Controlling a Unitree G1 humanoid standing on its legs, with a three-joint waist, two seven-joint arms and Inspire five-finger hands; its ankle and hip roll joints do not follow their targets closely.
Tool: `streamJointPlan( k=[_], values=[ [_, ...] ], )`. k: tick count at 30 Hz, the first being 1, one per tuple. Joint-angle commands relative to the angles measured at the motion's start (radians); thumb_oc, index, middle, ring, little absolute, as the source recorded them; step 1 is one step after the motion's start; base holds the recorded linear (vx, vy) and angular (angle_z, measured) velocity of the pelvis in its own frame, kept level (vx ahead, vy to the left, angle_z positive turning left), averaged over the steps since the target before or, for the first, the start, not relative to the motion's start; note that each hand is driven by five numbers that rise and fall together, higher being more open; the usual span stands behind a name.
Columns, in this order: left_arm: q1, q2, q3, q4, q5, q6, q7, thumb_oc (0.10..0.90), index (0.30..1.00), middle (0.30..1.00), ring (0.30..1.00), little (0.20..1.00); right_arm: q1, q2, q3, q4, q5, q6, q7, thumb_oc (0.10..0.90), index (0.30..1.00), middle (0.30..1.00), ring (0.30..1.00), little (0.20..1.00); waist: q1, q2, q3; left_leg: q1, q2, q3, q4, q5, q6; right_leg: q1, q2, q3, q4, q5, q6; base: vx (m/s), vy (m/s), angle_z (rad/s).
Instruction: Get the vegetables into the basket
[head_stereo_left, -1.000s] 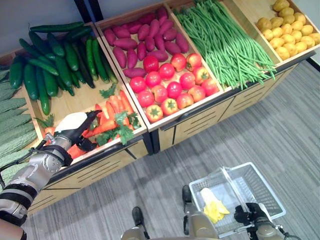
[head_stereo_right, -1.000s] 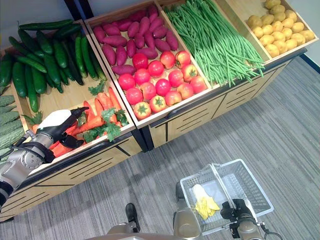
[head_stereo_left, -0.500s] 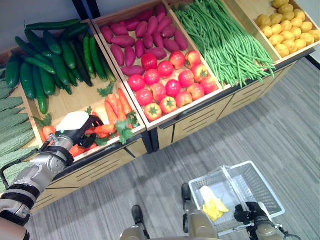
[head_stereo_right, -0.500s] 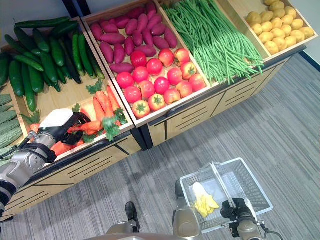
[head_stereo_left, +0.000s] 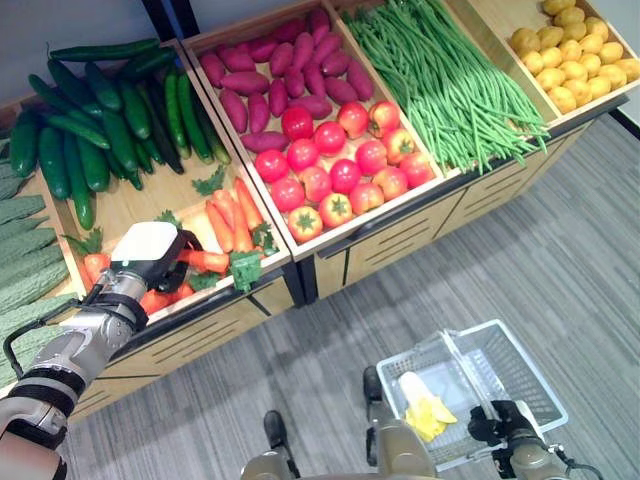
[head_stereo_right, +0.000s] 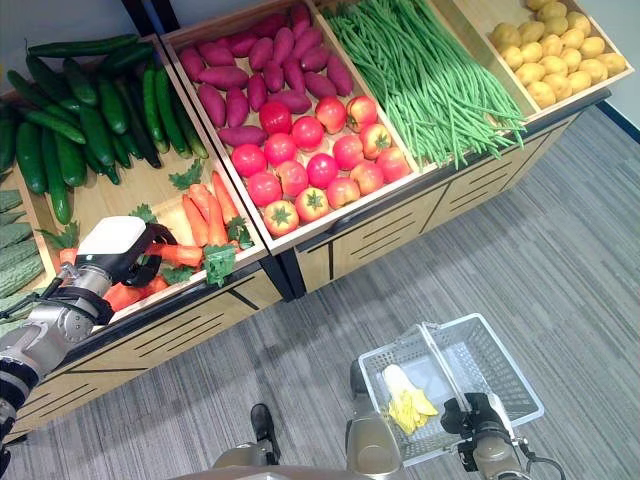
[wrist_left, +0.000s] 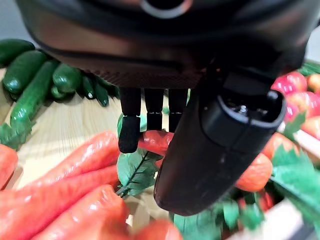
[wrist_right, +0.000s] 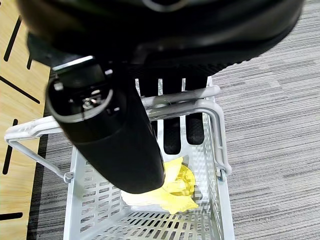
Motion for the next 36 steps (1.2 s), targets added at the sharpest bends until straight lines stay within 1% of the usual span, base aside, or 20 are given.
streamJointPlan(
  k=[1, 2, 3, 6, 7, 8, 9, 10, 11, 17, 18, 20, 23, 30, 36],
  values=[
    [-0.104, 0.040, 0.170, -0.013, -0.082, -0.003, 0.150, 0.400, 0.300, 0.300, 0.300, 0.300, -0.001, -0.038, 0.025, 0.020, -0.005, -0.039, -0.061, 0.400, 0.300, 0.300, 0.300, 0.300, -0.008, -0.041, -0.066, -0.049, 0.033, -0.051, 0.000, 0.042, -0.037, 0.051, -0.089, -0.012, 0.000, -0.036, 0.108, 0.04, -0.009, 0.02],
    [-0.091, 0.013, 0.223, -0.036, -0.131, -0.013, 0.172, 0.400, 0.300, 0.300, 0.300, 0.300, 0.004, -0.032, 0.022, 0.021, -0.005, -0.036, -0.062, 0.400, 0.300, 0.300, 0.300, 0.300, -0.006, -0.044, -0.069, -0.042, 0.034, -0.052, 0.000, 0.040, -0.037, 0.058, -0.089, -0.013, 0.002, -0.039, 0.107, 0.00, 0.000, 0.00],
    [-0.085, 0.013, 0.229, -0.039, -0.131, -0.012, 0.171, 0.400, 0.300, 0.300, 0.300, 0.300, 0.003, -0.033, 0.024, 0.021, -0.005, -0.036, -0.062, 0.400, 0.300, 0.300, 0.300, 0.300, -0.008, -0.043, -0.068, -0.041, 0.034, -0.051, 0.000, 0.040, -0.037, 0.059, -0.089, -0.013, 0.002, -0.039, 0.107, 0.04, -0.002, 0.01],
    [-0.050, -0.049, 0.321, -0.076, -0.241, -0.044, 0.199, 0.400, 0.300, 0.300, 0.300, 0.300, 0.007, -0.027, 0.024, 0.022, -0.006, -0.032, -0.062, 0.400, 0.300, 0.300, 0.300, 0.300, -0.007, -0.047, -0.074, -0.027, 0.033, -0.049, 0.000, 0.035, -0.036, 0.072, -0.089, -0.012, 0.002, -0.046, 0.104, 0.02, 0.002, -0.01],
    [-0.017, -0.105, 0.374, -0.118, -0.320, -0.062, 0.201, 0.400, 0.300, 0.300, 0.300, 0.300, 0.008, -0.021, 0.024, 0.022, -0.010, -0.030, -0.062, 0.400, 0.300, 0.300, 0.300, 0.300, -0.005, -0.048, -0.077, -0.019, 0.033, -0.048, 0.000, 0.032, -0.035, 0.079, -0.088, -0.011, 0.002, -0.049, 0.102, 0.03, 0.009, -0.04],
    [-0.014, -0.106, 0.376, -0.120, -0.321, -0.061, 0.200, 0.400, 0.300, 0.300, 0.300, 0.300, 0.008, -0.021, 0.025, 0.021, -0.010, -0.029, -0.062, 0.400, 0.300, 0.300, 0.300, 0.300, -0.006, -0.048, -0.077, -0.019, 0.033, -0.048, 0.000, 0.032, -0.035, 0.079, -0.088, -0.011, 0.002, -0.050, 0.102, 0.02, 0.011, -0.05],
    [-0.008, -0.125, 0.388, -0.130, -0.347, -0.071, 0.206, 0.400, 0.300, 0.300, 0.300, 0.300, 0.010, -0.020, 0.026, 0.020, -0.013, -0.029, -0.063, 0.400, 0.300, 0.300, 0.300, 0.300, -0.007, -0.048, -0.077, -0.017, 0.033, -0.048, 0.000, 0.031, -0.035, 0.082, -0.088, -0.011, 0.003, -0.051, 0.102, 0.00, 0.000, 0.00],
    [0.014, -0.170, 0.414, -0.157, -0.403, -0.086, 0.211, 0.400, 0.300, 0.300, 0.300, 0.300, 0.011, -0.017, 0.024, 0.013, -0.018, -0.025, -0.063, 0.400, 0.300, 0.300, 0.300, 0.300, -0.007, -0.051, -0.079, -0.014, 0.033, -0.047, 0.000, 0.030, -0.034, 0.085, -0.089, -0.010, 0.002, -0.052, 0.101, 0.00, 0.000, 0.00],
    [0.015, -0.170, 0.415, -0.158, -0.403, -0.085, 0.211, 0.400, 0.300, 0.300, 0.300, 0.300, 0.011, -0.018, 0.025, 0.012, -0.018, -0.025, -0.063, 0.400, 0.300, 0.300, 0.300, 0.300, -0.007, -0.050, -0.079, -0.014, 0.033, -0.046, 0.000, 0.030, -0.034, 0.085, -0.089, -0.010, 0.002, -0.052, 0.101, 0.00, 0.000, 0.00],
    [0.030, -0.232, 0.445, -0.164, -0.503, -0.105, 0.218, 0.400, 0.300, 0.300, 0.300, 0.300, 0.008, -0.018, 0.031, 0.001, -0.026, -0.022, -0.061, 0.400, 0.300, 0.300, 0.300, 0.300, -0.007, -0.054, -0.079, -0.010, 0.032, -0.043, 0.000, 0.028, -0.033, 0.087, -0.088, -0.008, 0.002, -0.053, 0.099, 0.00, 0.000, 0.00],
    [0.028, -0.246, 0.456, -0.161, -0.544, -0.116, 0.220, 0.400, 0.300, 0.300, 0.300, 0.300, 0.006, -0.018, 0.036, -0.001, -0.030, -0.022, -0.061, 0.400, 0.300, 0.300, 0.300, 0.300, -0.008, -0.055, -0.079, -0.010, 0.032, -0.043, 0.000, 0.028, -0.032, 0.086, -0.086, -0.006, 0.002, -0.052, 0.097, 0.00, 0.000, 0.00],
    [0.021, -0.256, 0.463, -0.160, -0.572, -0.125, 0.226, 0.400, 0.300, 0.300, 0.300, 0.300, 0.006, -0.017, 0.040, -0.004, -0.035, -0.021, -0.061, 0.400, 0.300, 0.300, 0.300, 0.300, -0.009, -0.056, -0.079, -0.009, 0.033, -0.041, 0.000, 0.027, -0.033, 0.085, -0.086, -0.006, 0.002, -0.053, 0.097, 0.00, 0.000, 0.00],
    [-0.014, -0.256, 0.475, -0.150, -0.650, -0.143, 0.228, 0.400, 0.300, 0.300, 0.300, 0.300, 0.011, -0.018, 0.053, -0.009, -0.041, -0.016, -0.057, 0.400, 0.300, 0.300, 0.300, 0.300, -0.014, -0.059, -0.085, -0.003, 0.035, -0.036, 0.000, 0.026, -0.034, 0.089, -0.085, -0.005, 0.002, -0.054, 0.097, 0.03, 0.000, -0.05],
    [-0.026, -0.246, 0.465, -0.140, -0.663, -0.145, 0.215, 0.400, 0.300, 0.300, 0.300, 0.300, 0.011, -0.018, 0.058, -0.010, -0.039, -0.013, -0.050, 0.400, 0.300, 0.300, 0.300, 0.300, -0.016, -0.060, -0.085, 0.001, 0.036, -0.032, 0.000, 0.023, -0.035, 0.089, -0.084, 0.001, 0.001, -0.055, 0.097, 0.00, 0.000, -0.01],
    [-0.037, -0.243, 0.471, -0.121, -0.703, -0.154, 0.214, 0.400, 0.300, 0.300, 0.300, 0.300, 0.013, -0.019, 0.060, -0.009, -0.041, -0.013, -0.050, 0.400, 0.300, 0.300, 0.300, 0.300, -0.017, -0.060, -0.084, 0.003, 0.036, -0.029, 0.000, 0.024, -0.035, 0.088, -0.082, 0.004, 0.001, -0.055, 0.098, 0.00, 0.000, 0.00]
  ],
)
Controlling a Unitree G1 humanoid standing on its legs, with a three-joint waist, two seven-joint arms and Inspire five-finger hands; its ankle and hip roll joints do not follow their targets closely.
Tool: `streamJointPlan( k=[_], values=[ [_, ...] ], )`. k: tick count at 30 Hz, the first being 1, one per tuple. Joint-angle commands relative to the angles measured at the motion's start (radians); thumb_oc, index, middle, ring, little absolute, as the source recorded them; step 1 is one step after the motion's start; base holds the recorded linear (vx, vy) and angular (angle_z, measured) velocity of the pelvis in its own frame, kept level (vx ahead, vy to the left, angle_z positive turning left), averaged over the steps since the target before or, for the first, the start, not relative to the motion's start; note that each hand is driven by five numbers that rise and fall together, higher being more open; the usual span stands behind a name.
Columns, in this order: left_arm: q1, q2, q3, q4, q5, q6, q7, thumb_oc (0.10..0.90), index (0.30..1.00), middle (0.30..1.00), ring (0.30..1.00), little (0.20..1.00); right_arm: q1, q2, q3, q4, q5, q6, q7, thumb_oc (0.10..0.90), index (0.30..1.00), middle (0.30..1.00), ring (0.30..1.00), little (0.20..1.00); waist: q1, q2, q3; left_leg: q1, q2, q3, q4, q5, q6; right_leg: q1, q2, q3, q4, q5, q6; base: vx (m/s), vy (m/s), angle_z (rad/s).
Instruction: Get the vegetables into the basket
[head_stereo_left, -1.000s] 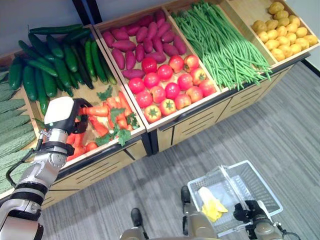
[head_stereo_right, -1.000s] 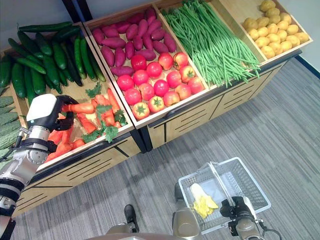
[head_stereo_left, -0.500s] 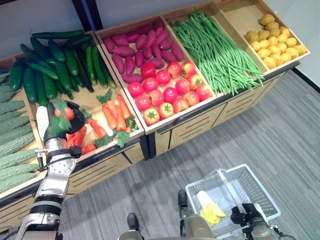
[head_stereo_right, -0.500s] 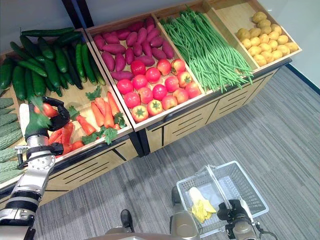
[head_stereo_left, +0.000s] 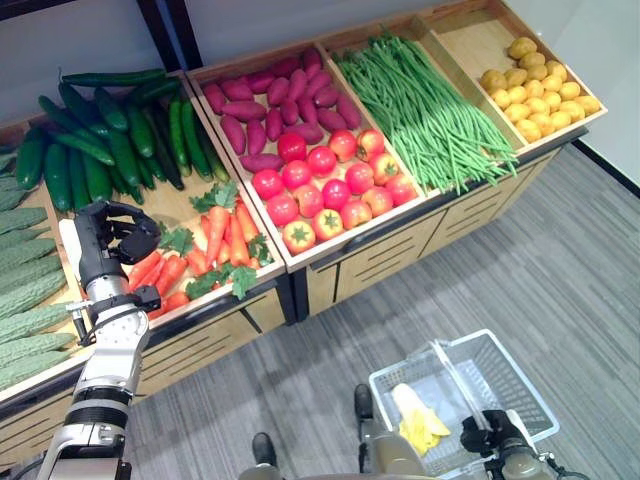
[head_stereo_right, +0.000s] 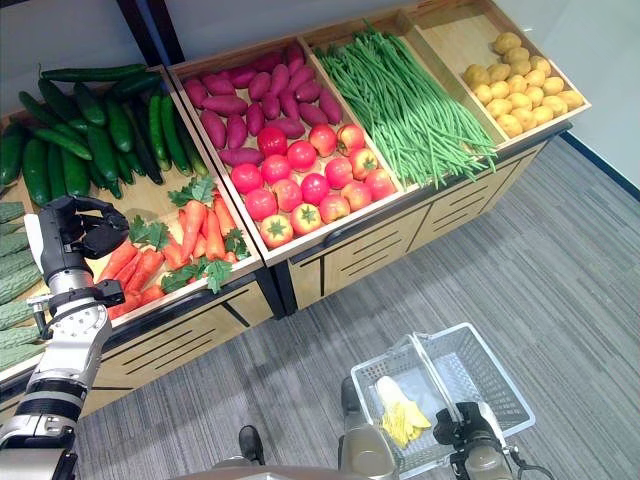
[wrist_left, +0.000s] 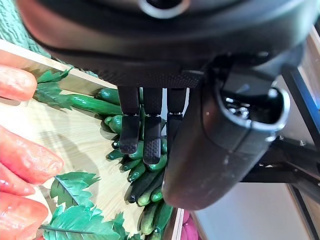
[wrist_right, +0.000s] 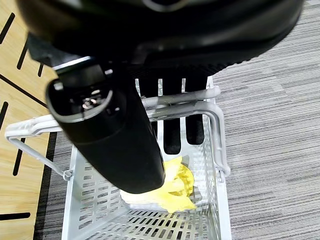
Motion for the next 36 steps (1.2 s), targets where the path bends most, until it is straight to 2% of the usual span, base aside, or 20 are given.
streamJointPlan(
  k=[1, 5, 6, 7, 8, 9, 10, 11, 13, 16, 17, 27, 31, 36],
  values=[
    [-0.136, 0.092, 0.069, 0.001, -0.010, -0.120, 0.039, 0.400, 0.300, 0.300, 0.300, 0.300, -0.021, -0.050, 0.031, 0.001, -0.019, -0.028, -0.039, 0.400, 0.300, 0.300, 0.300, 0.300, -0.014, -0.017, -0.043, -0.045, 0.034, -0.046, 0.000, 0.025, -0.035, 0.052, -0.086, -0.016, 0.000, -0.056, 0.096, 0.00, 0.000, 0.00],
    [-0.134, 0.107, 0.064, 0.002, 0.011, -0.112, 0.040, 0.400, 0.300, 0.300, 0.300, 0.300, -0.019, -0.050, 0.033, -0.003, -0.019, -0.030, -0.038, 0.400, 0.300, 0.300, 0.300, 0.300, -0.014, -0.019, -0.043, -0.045, 0.034, -0.047, 0.000, 0.025, -0.035, 0.055, -0.087, -0.015, 0.000, -0.056, 0.097, 0.00, 0.000, 0.00],
    [-0.120, 0.117, 0.059, 0.001, 0.052, -0.094, 0.039, 0.400, 0.300, 0.300, 0.300, 0.300, -0.018, -0.051, 0.033, -0.005, -0.019, -0.031, -0.036, 0.400, 0.300, 0.300, 0.300, 0.300, -0.013, -0.019, -0.043, -0.045, 0.034, -0.047, 0.000, 0.024, -0.034, 0.055, -0.088, -0.016, 0.000, -0.056, 0.098, 0.00, 0.000, 0.00],
    [-0.119, 0.116, 0.060, 0.000, 0.053, -0.093, 0.039, 0.571, 0.539, 0.539, 0.539, 0.539, -0.018, -0.051, 0.034, -0.005, -0.019, -0.031, -0.035, 0.400, 0.300, 0.300, 0.300, 0.300, -0.013, -0.019, -0.043, -0.045, 0.034, -0.047, 0.000, 0.024, -0.034, 0.055, -0.088, -0.015, 0.000, -0.056, 0.098, 0.00, 0.000, 0.00],
    [-0.102, 0.141, 0.052, 0.001, 0.135, -0.055, 0.046, 0.759, 0.802, 0.802, 0.802, 0.802, -0.016, -0.052, 0.032, -0.003, -0.019, -0.032, -0.034, 0.400, 0.300, 0.300, 0.300, 0.300, -0.010, -0.018, -0.043, -0.044, 0.033, -0.047, 0.000, 0.023, -0.034, 0.055, -0.089, -0.016, 0.000, -0.055, 0.098, 0.00, 0.000, 0.00],
    [-0.099, 0.156, 0.049, 0.004, 0.188, -0.033, 0.050, 0.900, 1.000, 1.000, 1.000, 1.000, -0.017, -0.053, 0.029, 0.001, -0.019, -0.032, -0.034, 0.400, 0.300, 0.300, 0.300, 0.300, -0.009, -0.016, -0.043, -0.044, 0.032, -0.048, 0.000, 0.023, -0.034, 0.057, -0.090, -0.016, 0.000, -0.055, 0.098, 0.00, 0.000, 0.00],
    [-0.100, 0.155, 0.048, 0.003, 0.190, -0.031, 0.052, 0.900, 1.000, 1.000, 1.000, 1.000, -0.017, -0.053, 0.029, 0.002, -0.019, -0.032, -0.034, 0.400, 0.300, 0.300, 0.300, 0.300, -0.009, -0.016, -0.042, -0.043, 0.032, -0.048, 0.000, 0.023, -0.034, 0.057, -0.090, -0.017, 0.000, -0.055, 0.098, 0.00, 0.000, 0.00],
    [-0.083, 0.197, 0.030, 0.021, 0.337, 0.029, 0.048, 0.900, 1.000, 1.000, 1.000, 1.000, -0.018, -0.053, 0.026, 0.008, -0.022, -0.032, -0.038, 0.400, 0.300, 0.300, 0.300, 0.300, -0.005, -0.014, -0.042, -0.045, 0.031, -0.050, 0.000, 0.023, -0.034, 0.059, -0.091, -0.018, 0.000, -0.057, 0.099, 0.00, 0.000, 0.00],
    [-0.082, 0.217, 0.008, 0.037, 0.414, 0.073, 0.047, 0.900, 1.000, 1.000, 1.000, 1.000, -0.016, -0.053, 0.024, 0.008, -0.026, -0.032, -0.041, 0.400, 0.300, 0.300, 0.300, 0.300, -0.005, -0.013, -0.042, -0.047, 0.030, -0.052, 0.000, 0.024, -0.033, 0.059, -0.091, -0.019, 0.000, -0.056, 0.100, 0.00, 0.000, 0.00],
    [-0.084, 0.227, -0.011, 0.046, 0.470, 0.097, 0.045, 0.900, 1.000, 1.000, 1.000, 1.000, -0.017, -0.054, 0.019, 0.015, -0.029, -0.028, -0.045, 0.400, 0.300, 0.300, 0.300, 0.300, -0.002, -0.012, -0.040, -0.050, 0.031, -0.053, 0.000, 0.025, -0.033, 0.058, -0.091, -0.022, 0.000, -0.057, 0.100, 0.00, 0.000, 0.00],
    [-0.073, 0.234, -0.013, 0.046, 0.520, 0.129, 0.034, 0.900, 1.000, 1.000, 1.000, 1.000, -0.016, -0.056, 0.017, 0.015, -0.034, -0.022, -0.046, 0.400, 0.300, 0.300, 0.300, 0.300, -0.001, -0.010, -0.037, -0.052, 0.030, -0.054, 0.000, 0.025, -0.032, 0.057, -0.092, -0.023, 0.000, -0.056, 0.099, 0.00, 0.000, 0.00],
    [-0.071, 0.224, -0.044, 0.059, 0.578, 0.160, 0.001, 0.900, 1.000, 1.000, 1.000, 1.000, -0.013, -0.060, 0.012, 0.011, -0.044, -0.015, -0.042, 0.400, 0.300, 0.300, 0.300, 0.300, -0.004, -0.010, -0.032, -0.062, 0.028, -0.056, 0.000, 0.029, -0.031, 0.050, -0.092, -0.025, 0.001, -0.053, 0.099, 0.00, 0.000, 0.00],
    [-0.108, 0.185, -0.069, 0.079, 0.624, 0.227, -0.002, 0.900, 1.000, 1.000, 1.000, 1.000, -0.018, -0.057, 0.017, 0.012, -0.044, -0.003, -0.040, 0.400, 0.300, 0.300, 0.300, 0.300, -0.005, -0.011, -0.020, -0.079, 0.028, -0.057, 0.000, 0.032, -0.028, 0.029, -0.090, -0.022, 0.003, -0.047, 0.098, 0.00, 0.000, 0.00],
    [-0.111, 0.181, -0.073, 0.105, 0.664, 0.266, -0.002, 0.900, 1.000, 1.000, 1.000, 1.000, -0.019, -0.055, 0.018, 0.007, -0.046, 0.002, -0.040, 0.400, 0.300, 0.300, 0.300, 0.300, -0.004, -0.011, -0.017, -0.086, 0.028, -0.059, 0.000, 0.034, -0.027, 0.020, -0.088, -0.020, 0.004, -0.046, 0.097, 0.00, 0.000, 0.00]
  ],
)
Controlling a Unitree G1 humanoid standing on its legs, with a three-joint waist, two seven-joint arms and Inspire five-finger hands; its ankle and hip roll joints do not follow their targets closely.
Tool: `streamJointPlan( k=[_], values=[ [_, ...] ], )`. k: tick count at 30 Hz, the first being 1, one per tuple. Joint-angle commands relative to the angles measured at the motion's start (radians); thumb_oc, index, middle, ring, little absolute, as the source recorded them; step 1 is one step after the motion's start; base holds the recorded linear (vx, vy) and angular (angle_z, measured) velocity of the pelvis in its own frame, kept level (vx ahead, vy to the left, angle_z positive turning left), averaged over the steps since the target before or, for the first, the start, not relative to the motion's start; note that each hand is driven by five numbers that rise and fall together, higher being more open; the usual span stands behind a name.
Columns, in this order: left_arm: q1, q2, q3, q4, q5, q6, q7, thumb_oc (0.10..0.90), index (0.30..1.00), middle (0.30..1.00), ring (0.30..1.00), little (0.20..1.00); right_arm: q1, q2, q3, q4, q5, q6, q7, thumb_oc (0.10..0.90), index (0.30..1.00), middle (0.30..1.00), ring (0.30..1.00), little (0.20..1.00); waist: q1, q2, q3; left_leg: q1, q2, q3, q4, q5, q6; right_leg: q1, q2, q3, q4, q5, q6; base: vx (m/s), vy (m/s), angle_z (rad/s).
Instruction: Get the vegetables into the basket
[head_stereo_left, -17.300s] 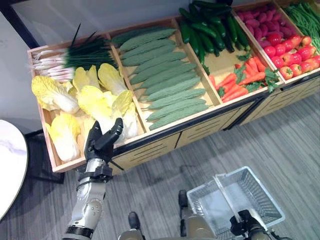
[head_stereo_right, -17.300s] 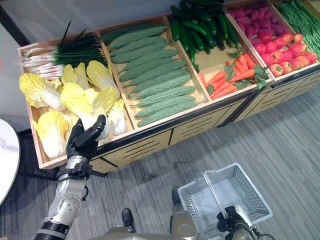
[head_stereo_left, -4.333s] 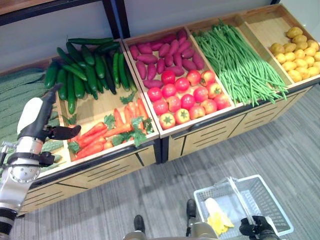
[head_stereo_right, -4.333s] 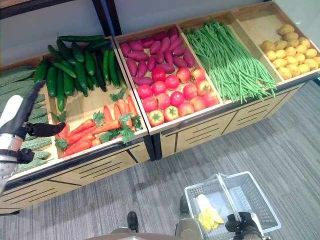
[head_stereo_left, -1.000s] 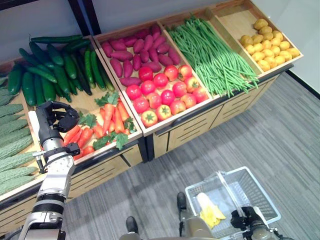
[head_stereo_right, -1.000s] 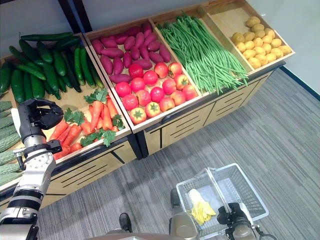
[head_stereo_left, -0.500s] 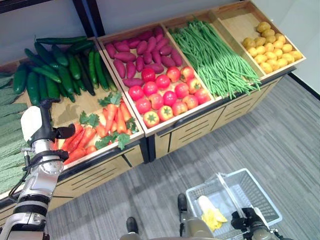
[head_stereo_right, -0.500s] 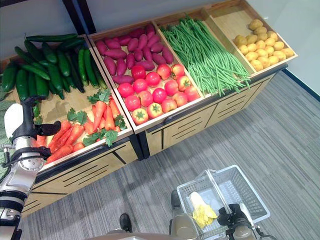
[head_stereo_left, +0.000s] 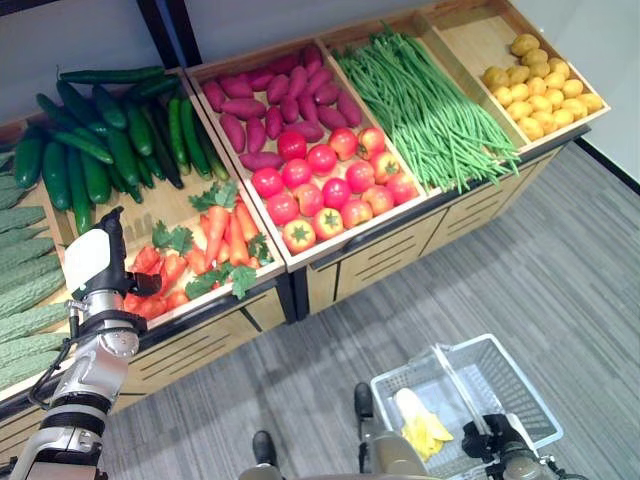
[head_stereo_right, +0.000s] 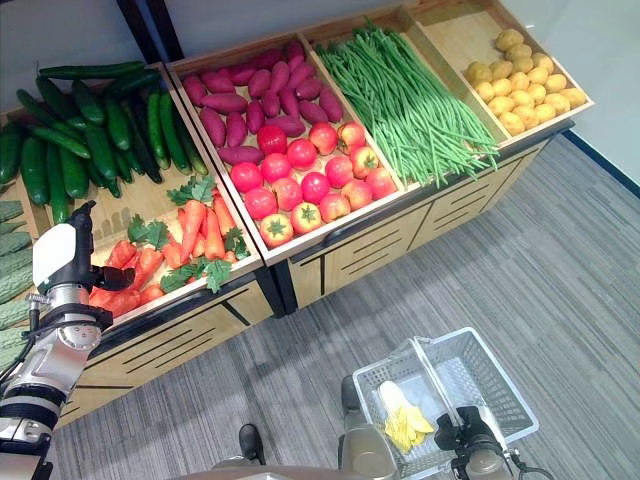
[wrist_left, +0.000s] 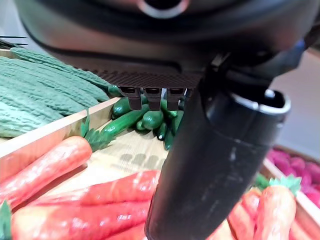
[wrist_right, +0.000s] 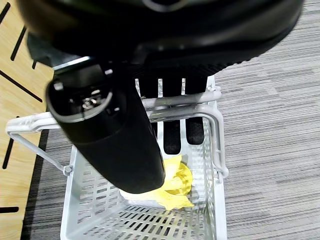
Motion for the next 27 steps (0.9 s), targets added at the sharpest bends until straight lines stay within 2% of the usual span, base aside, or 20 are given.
streamJointPlan(
  k=[1, 12, 14, 17, 19, 20, 21, 22, 23, 24, 25, 26, 27],
  values=[
    [-0.131, 0.082, 0.039, 0.019, 0.097, 0.030, 0.036, 0.900, 1.000, 1.000, 1.000, 1.000, -0.025, -0.056, 0.018, 0.003, -0.014, -0.013, -0.036, 0.400, 0.300, 0.300, 0.300, 0.300, -0.006, -0.016, -0.005, -0.061, 0.028, -0.062, 0.000, 0.033, -0.027, 0.047, -0.090, -0.020, 0.004, -0.052, 0.104, 0.00, 0.000, 0.00],
    [-0.131, 0.051, 0.030, 0.100, 0.130, 0.095, 0.009, 0.900, 1.000, 1.000, 1.000, 1.000, -0.038, -0.057, 0.030, 0.001, -0.023, 0.001, -0.024, 0.400, 0.300, 0.300, 0.300, 0.300, -0.004, -0.018, 0.020, -0.087, 0.027, -0.070, 0.000, 0.042, -0.025, 0.026, -0.089, -0.022, 0.009, -0.048, 0.100, 0.00, 0.000, 0.00],
    [-0.135, 0.055, 0.025, 0.138, 0.147, 0.126, -0.030, 0.900, 1.000, 1.000, 1.000, 1.000, -0.043, -0.057, 0.037, -0.002, -0.024, 0.007, -0.014, 0.400, 0.300, 0.300, 0.300, 0.300, -0.003, -0.020, 0.028, -0.095, 0.028, -0.076, 0.000, 0.044, -0.024, 0.020, -0.087, -0.024, 0.012, -0.049, 0.098, 0.00, 0.000, 0.00],
    [-0.141, 0.056, 0.016, 0.175, 0.149, 0.133, -0.044, 0.900, 1.000, 1.000, 1.000, 1.000, -0.046, -0.057, 0.040, -0.003, -0.025, 0.009, -0.012, 0.400, 0.300, 0.300, 0.300, 0.300, -0.003, -0.021, 0.034, -0.097, 0.028, -0.076, 0.000, 0.045, -0.024, 0.016, -0.086, -0.024, 0.013, -0.048, 0.097, 0.00, 0.000, 0.00],
    [-0.175, 0.058, -0.029, 0.257, 0.157, 0.154, -0.122, 0.900, 1.000, 1.000, 1.000, 1.000, -0.058, -0.061, 0.050, -0.009, -0.023, 0.016, -0.005, 0.400, 0.300, 0.300, 0.300, 0.300, -0.008, -0.024, 0.044, -0.102, 0.029, -0.077, 0.000, 0.049, -0.023, 0.007, -0.084, -0.020, 0.021, -0.048, 0.096, 0.00, 0.000, 0.00],
    [-0.190, 0.063, -0.049, 0.271, 0.166, 0.155, -0.146, 0.704, 0.725, 0.725, 0.725, 0.725, -0.064, -0.060, 0.050, -0.006, -0.020, 0.019, -0.002, 0.400, 0.300, 0.300, 0.300, 0.300, -0.007, -0.024, 0.048, -0.105, 0.029, -0.078, 0.000, 0.049, -0.023, 0.005, -0.085, -0.020, 0.024, -0.050, 0.096, 0.00, 0.000, 0.00],
    [-0.200, 0.072, -0.056, 0.294, 0.164, 0.168, -0.180, 0.618, 0.605, 0.605, 0.605, 0.605, -0.066, -0.055, 0.058, -0.011, -0.021, 0.022, 0.008, 0.400, 0.300, 0.300, 0.300, 0.300, -0.008, -0.027, 0.056, -0.108, 0.030, -0.079, 0.000, 0.049, -0.022, -0.003, -0.084, -0.017, 0.032, -0.051, 0.095, 0.00, 0.000, 0.00],
    [-0.201, 0.072, -0.057, 0.294, 0.164, 0.168, -0.180, 0.618, 0.605, 0.605, 0.605, 0.605, -0.067, -0.055, 0.058, -0.011, -0.021, 0.022, 0.008, 0.400, 0.300, 0.300, 0.300, 0.300, -0.008, -0.027, 0.057, -0.108, 0.030, -0.079, 0.000, 0.049, -0.022, -0.003, -0.084, -0.017, 0.032, -0.051, 0.096, 0.00, 0.000, 0.00],
    [-0.203, 0.069, -0.059, 0.298, 0.160, 0.171, -0.188, 0.578, 0.550, 0.550, 0.550, 0.550, -0.068, -0.049, 0.064, -0.012, -0.021, 0.024, 0.013, 0.400, 0.300, 0.300, 0.300, 0.300, -0.007, -0.030, 0.061, -0.109, 0.031, -0.078, 0.000, 0.050, -0.022, -0.006, -0.084, -0.017, 0.037, -0.052, 0.095, 0.00, 0.000, 0.00],
    [-0.205, 0.067, -0.061, 0.308, 0.160, 0.171, -0.187, 0.565, 0.531, 0.531, 0.531, 0.531, -0.068, -0.045, 0.069, -0.012, -0.022, 0.023, 0.015, 0.400, 0.300, 0.300, 0.300, 0.300, -0.007, -0.032, 0.063, -0.109, 0.031, -0.078, 0.000, 0.050, -0.022, -0.007, -0.083, -0.017, 0.038, -0.053, 0.094, 0.00, 0.000, 0.00],
    [-0.201, 0.065, -0.062, 0.323, 0.159, 0.169, -0.191, 0.567, 0.533, 0.533, 0.533, 0.533, -0.067, -0.040, 0.071, -0.010, -0.022, 0.023, 0.018, 0.400, 0.300, 0.300, 0.300, 0.300, -0.007, -0.034, 0.064, -0.108, 0.032, -0.079, 0.000, 0.050, -0.021, -0.008, -0.082, -0.016, 0.040, -0.053, 0.094, 0.00, 0.000, 0.00],
    [-0.205, 0.058, -0.068, 0.358, 0.142, 0.165, -0.192, 0.508, 0.451, 0.451, 0.451, 0.451, -0.071, -0.035, 0.081, -0.001, -0.021, 0.021, 0.022, 0.400, 0.300, 0.300, 0.300, 0.300, -0.006, -0.037, 0.064, -0.104, 0.032, -0.078, 0.000, 0.048, -0.020, -0.008, -0.082, -0.014, 0.044, -0.056, 0.093, 0.00, 0.000, 0.00],
    [-0.207, 0.059, -0.071, 0.363, 0.138, 0.163, -0.193, 0.400, 0.300, 0.300, 0.300, 0.300, -0.073, -0.035, 0.082, 0.002, -0.020, 0.020, 0.023, 0.400, 0.300, 0.300, 0.300, 0.300, -0.006, -0.037, 0.064, -0.102, 0.032, -0.077, 0.000, 0.047, -0.020, -0.007, -0.082, -0.013, 0.045, -0.056, 0.093, 0.00, 0.000, 0.00]
  ],
)
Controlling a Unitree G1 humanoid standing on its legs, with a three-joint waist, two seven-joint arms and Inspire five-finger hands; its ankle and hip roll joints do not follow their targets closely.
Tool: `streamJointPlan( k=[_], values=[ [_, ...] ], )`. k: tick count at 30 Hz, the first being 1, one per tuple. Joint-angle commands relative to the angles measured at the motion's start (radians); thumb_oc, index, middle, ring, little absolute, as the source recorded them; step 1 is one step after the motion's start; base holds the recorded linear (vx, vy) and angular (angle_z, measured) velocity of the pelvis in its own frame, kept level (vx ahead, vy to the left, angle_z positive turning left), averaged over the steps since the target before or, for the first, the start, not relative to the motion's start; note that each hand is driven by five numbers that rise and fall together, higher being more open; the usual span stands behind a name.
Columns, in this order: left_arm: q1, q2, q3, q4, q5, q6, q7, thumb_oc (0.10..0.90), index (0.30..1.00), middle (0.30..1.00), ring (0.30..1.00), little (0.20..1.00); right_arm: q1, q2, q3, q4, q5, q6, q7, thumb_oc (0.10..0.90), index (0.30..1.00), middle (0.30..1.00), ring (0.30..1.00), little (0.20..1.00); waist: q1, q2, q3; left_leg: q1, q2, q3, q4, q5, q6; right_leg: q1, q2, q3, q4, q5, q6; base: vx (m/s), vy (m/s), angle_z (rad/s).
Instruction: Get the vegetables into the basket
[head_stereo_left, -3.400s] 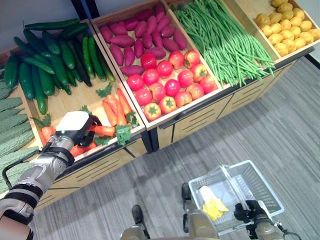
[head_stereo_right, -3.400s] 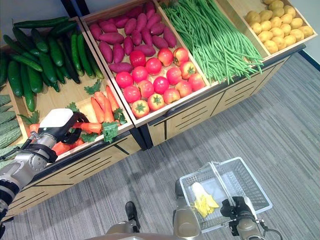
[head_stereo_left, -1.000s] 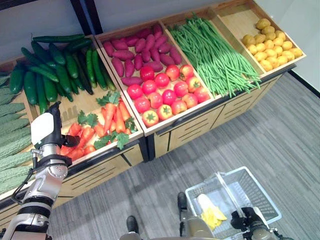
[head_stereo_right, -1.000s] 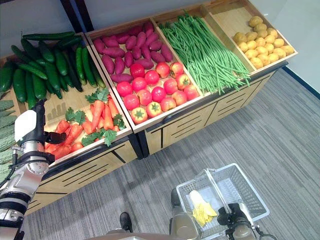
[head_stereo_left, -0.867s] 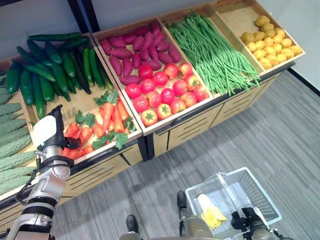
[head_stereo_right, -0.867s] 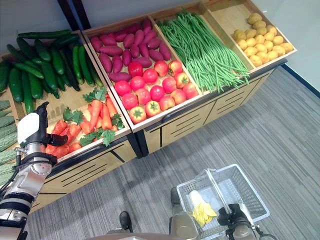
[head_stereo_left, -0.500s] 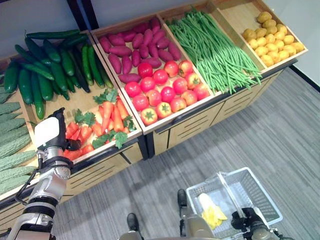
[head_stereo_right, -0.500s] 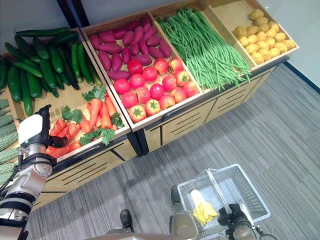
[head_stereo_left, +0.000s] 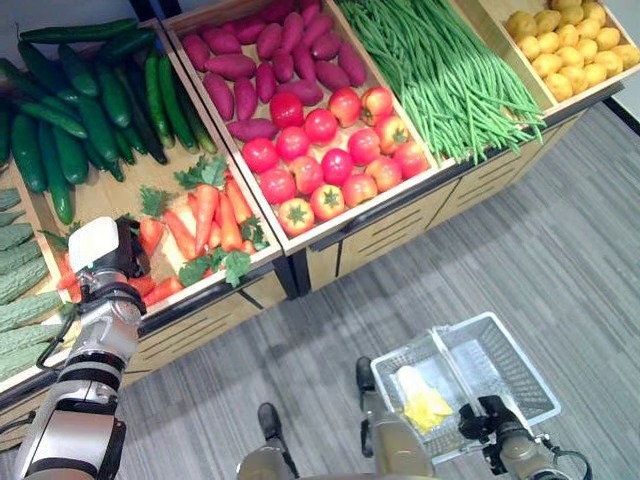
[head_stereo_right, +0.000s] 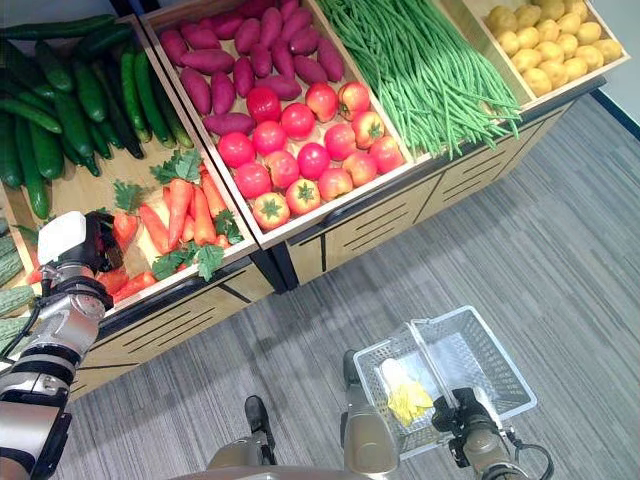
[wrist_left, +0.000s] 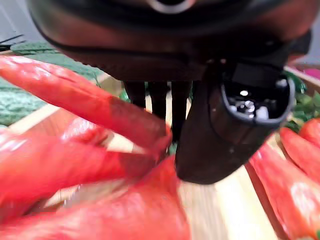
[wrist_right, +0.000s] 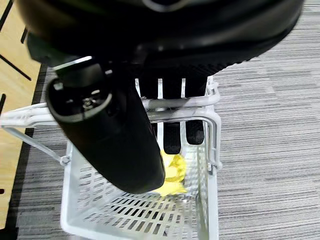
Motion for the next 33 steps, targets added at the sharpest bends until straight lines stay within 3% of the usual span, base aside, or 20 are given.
streamJointPlan(
  k=[1, 9, 12, 15, 19, 23, 33],
  values=[
    [0.039, 0.051, -0.024, 0.113, 0.002, 0.027, -0.042, 0.400, 0.300, 0.300, 0.300, 0.300, -0.004, -0.018, 0.044, 0.023, -0.019, -0.008, -0.007, 0.400, 0.300, 0.300, 0.300, 0.300, -0.004, -0.054, -0.013, -0.062, 0.026, -0.074, 0.000, 0.044, -0.016, 0.032, -0.096, -0.011, 0.044, -0.062, 0.094, 0.00, 0.000, 0.00],
    [0.015, 0.052, 0.014, 0.043, -0.094, -0.034, 0.123, 0.400, 0.300, 0.300, 0.300, 0.300, 0.011, -0.016, 0.051, 0.027, -0.024, -0.029, -0.013, 0.400, 0.300, 0.300, 0.300, 0.300, 0.001, -0.056, -0.035, -0.047, 0.029, -0.073, 0.000, 0.041, -0.019, 0.051, -0.093, -0.019, 0.031, -0.064, 0.093, 0.00, 0.000, 0.00],
    [0.008, 0.037, 0.093, -0.116, -0.194, -0.100, 0.239, 0.400, 0.300, 0.300, 0.300, 0.300, 0.018, -0.013, 0.042, 0.030, -0.018, -0.039, -0.026, 0.400, 0.300, 0.300, 0.300, 0.300, 0.000, -0.059, -0.052, -0.044, 0.028, -0.075, 0.000, 0.037, -0.021, 0.060, -0.095, -0.024, 0.023, -0.064, 0.094, 0.00, -0.005, 0.01],
    [-0.017, 0.022, 0.146, -0.241, -0.327, -0.210, 0.313, 0.400, 0.300, 0.300, 0.300, 0.300, 0.018, -0.017, 0.048, 0.022, -0.017, -0.048, -0.035, 0.400, 0.300, 0.300, 0.300, 0.300, -0.007, -0.061, -0.074, -0.031, 0.027, -0.069, 0.000, 0.031, -0.023, 0.074, -0.097, -0.022, 0.018, -0.064, 0.095, 0.01, -0.004, 0.01],
    [-0.035, -0.024, 0.177, -0.343, -0.454, -0.273, 0.310, 0.400, 0.300, 0.300, 0.300, 0.300, 0.018, -0.022, 0.047, 0.009, -0.023, -0.051, -0.039, 0.400, 0.300, 0.300, 0.300, 0.300, -0.015, -0.057, -0.097, -0.019, 0.025, -0.064, 0.000, 0.026, -0.022, 0.086, -0.100, -0.020, 0.012, -0.065, 0.096, 0.03, 0.004, -0.02],
    [0.004, -0.109, 0.208, -0.462, -0.719, -0.427, 0.239, 0.400, 0.300, 0.300, 0.300, 0.300, 0.027, -0.028, 0.039, -0.024, -0.019, -0.058, -0.033, 0.400, 0.300, 0.300, 0.300, 0.300, -0.023, -0.055, -0.106, -0.003, 0.024, -0.057, 0.000, 0.020, -0.021, 0.096, -0.101, -0.013, 0.011, -0.068, 0.096, 0.04, 0.002, -0.01],
    [0.051, -0.149, 0.211, -0.544, -0.781, -0.465, 0.195, 0.400, 0.300, 0.300, 0.300, 0.300, 0.039, -0.029, 0.019, -0.014, 0.000, -0.067, -0.017, 0.400, 0.300, 0.300, 0.300, 0.300, -0.022, -0.053, -0.105, 0.028, 0.017, -0.030, 0.000, 0.004, -0.011, 0.102, -0.102, 0.009, 0.010, -0.074, 0.100, 0.04, 0.014, -0.07]
  ],
)
